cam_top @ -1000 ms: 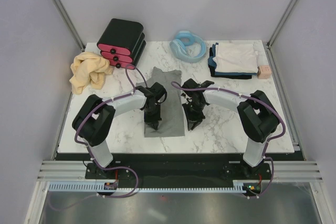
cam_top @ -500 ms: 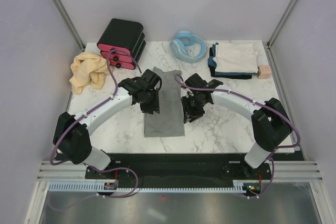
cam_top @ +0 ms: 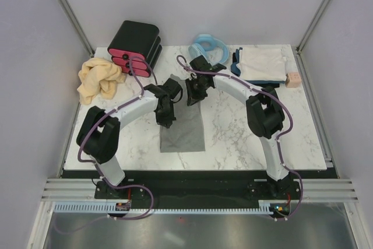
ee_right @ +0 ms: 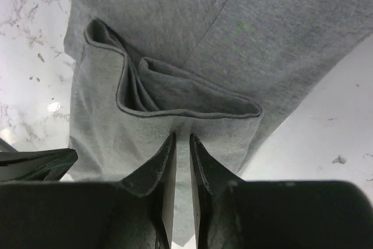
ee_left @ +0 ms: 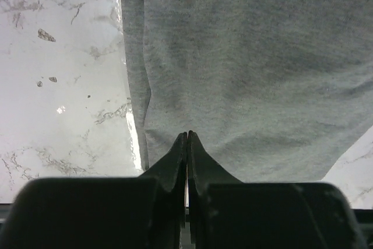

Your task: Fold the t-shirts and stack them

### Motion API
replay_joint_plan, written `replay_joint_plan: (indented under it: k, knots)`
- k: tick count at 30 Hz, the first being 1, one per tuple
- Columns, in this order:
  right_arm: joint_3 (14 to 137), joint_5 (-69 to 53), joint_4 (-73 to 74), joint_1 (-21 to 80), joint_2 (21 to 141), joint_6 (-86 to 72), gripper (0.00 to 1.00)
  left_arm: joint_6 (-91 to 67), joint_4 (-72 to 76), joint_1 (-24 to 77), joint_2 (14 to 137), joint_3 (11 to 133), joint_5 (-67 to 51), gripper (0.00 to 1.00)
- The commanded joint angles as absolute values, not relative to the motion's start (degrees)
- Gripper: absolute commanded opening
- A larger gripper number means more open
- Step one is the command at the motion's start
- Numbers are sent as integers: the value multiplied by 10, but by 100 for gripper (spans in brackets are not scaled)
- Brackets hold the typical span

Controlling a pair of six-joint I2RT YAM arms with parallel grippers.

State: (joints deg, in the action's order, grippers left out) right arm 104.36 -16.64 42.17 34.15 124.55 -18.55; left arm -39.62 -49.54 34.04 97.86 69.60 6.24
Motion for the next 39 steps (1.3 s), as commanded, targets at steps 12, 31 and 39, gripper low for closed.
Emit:
replay_joint_plan:
  k: [12,31,39]
  knots:
    - [1054,-73,465,320,1295,-161,20,-422,-500,332,1072,734,103,2]
    - [1134,-131,481,297,1219,-182,39,-405,-548,237,945,870,163,40]
    - [996,-199,420,303,1144,-221,37,-407,-571,173,1056,917,141,40]
